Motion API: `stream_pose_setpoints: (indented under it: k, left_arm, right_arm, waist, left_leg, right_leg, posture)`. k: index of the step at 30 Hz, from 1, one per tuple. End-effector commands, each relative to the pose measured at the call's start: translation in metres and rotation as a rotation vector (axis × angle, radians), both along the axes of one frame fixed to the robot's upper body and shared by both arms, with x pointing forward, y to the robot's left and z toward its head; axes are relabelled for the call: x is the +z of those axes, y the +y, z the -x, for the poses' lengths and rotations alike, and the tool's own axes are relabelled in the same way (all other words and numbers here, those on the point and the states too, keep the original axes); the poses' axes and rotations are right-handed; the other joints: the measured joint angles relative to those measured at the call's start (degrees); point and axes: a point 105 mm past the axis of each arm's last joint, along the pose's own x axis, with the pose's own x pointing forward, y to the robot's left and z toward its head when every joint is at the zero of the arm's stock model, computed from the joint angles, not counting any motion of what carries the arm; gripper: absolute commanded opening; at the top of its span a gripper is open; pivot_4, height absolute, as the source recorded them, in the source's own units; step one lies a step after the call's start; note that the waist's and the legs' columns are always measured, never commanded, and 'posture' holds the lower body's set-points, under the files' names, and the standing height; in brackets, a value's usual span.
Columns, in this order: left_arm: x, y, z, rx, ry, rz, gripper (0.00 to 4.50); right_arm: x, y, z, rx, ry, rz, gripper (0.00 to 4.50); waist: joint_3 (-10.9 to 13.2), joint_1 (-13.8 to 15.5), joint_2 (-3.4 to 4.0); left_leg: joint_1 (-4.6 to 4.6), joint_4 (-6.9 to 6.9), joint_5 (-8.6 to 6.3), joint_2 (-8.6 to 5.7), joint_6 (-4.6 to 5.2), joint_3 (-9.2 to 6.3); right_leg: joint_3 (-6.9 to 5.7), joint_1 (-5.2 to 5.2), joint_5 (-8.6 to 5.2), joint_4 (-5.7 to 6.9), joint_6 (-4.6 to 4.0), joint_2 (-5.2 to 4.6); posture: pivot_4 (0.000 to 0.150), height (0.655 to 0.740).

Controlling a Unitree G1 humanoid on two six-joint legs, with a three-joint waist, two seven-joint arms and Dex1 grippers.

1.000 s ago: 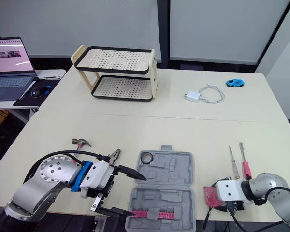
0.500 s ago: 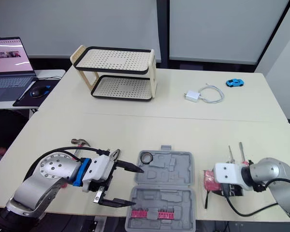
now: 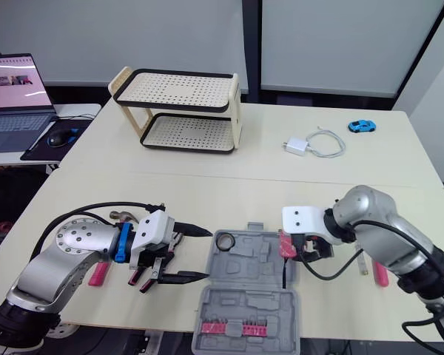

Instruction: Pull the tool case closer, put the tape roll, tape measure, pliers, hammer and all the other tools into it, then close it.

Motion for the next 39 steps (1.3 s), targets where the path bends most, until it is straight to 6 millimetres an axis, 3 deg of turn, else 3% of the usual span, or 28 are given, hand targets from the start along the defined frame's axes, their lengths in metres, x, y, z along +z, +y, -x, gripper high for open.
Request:
stream_pose_setpoints:
  k: [1,17,30,34,39]
  left_arm:
    - [0.005,-0.005,-0.003,-0.013,-0.047,-0.004,4.50]
    - [-0.003,-0.016,0.000,-0.038,-0.056,-0.021,4.50]
    - [-0.012,-0.012,0.004,-0.042,-0.050,-0.022,4.50]
    - [-0.012,-0.013,0.004,-0.042,-0.050,-0.019,4.50]
    - [-0.012,-0.013,0.004,-0.038,-0.048,-0.013,4.50]
  right_arm:
    - [-0.002,0.004,-0.008,0.019,-0.014,0.047,3.17]
    - [-0.032,0.021,-0.023,0.041,0.008,0.118,3.17]
    - [-0.035,0.028,-0.030,0.052,-0.012,0.120,3.17]
    - [-0.029,0.029,-0.031,0.056,-0.022,0.111,4.45]
    - [-0.015,0.034,-0.029,0.071,-0.031,0.069,4.45]
  waist:
    - [0.00,0.00,0.00]
    - [0.00,-0.12,0.01]
    - [0.00,-0.15,0.01]
    - [0.01,-0.23,0.02]
    - [0.01,-0.22,0.02]
  left_leg:
    - [-0.02,-0.01,0.00,0.00,0.00,0.00]
    - [-0.05,0.00,0.00,-0.01,0.00,-0.03]
    - [-0.04,0.00,0.00,0.00,0.00,-0.04]
    - [-0.03,0.01,0.01,-0.01,0.00,-0.04]
    - [-0.04,0.01,0.01,-0.01,0.00,-0.04]
  right_leg:
    - [0.00,-0.03,0.00,0.00,-0.01,-0.01]
    - [-0.02,-0.15,0.02,0.15,-0.03,0.01]
    - [-0.02,-0.15,0.02,0.19,-0.03,0.01]
    - [-0.01,-0.16,0.02,0.22,-0.04,0.01]
    - [-0.01,-0.18,0.02,0.26,-0.04,0.01]
  posture:
    - [0.150,0.7350]
    - [0.150,0.7350]
    - [0.150,0.7350]
    - [0.150,0.7350]
    - [0.150,0.7350]
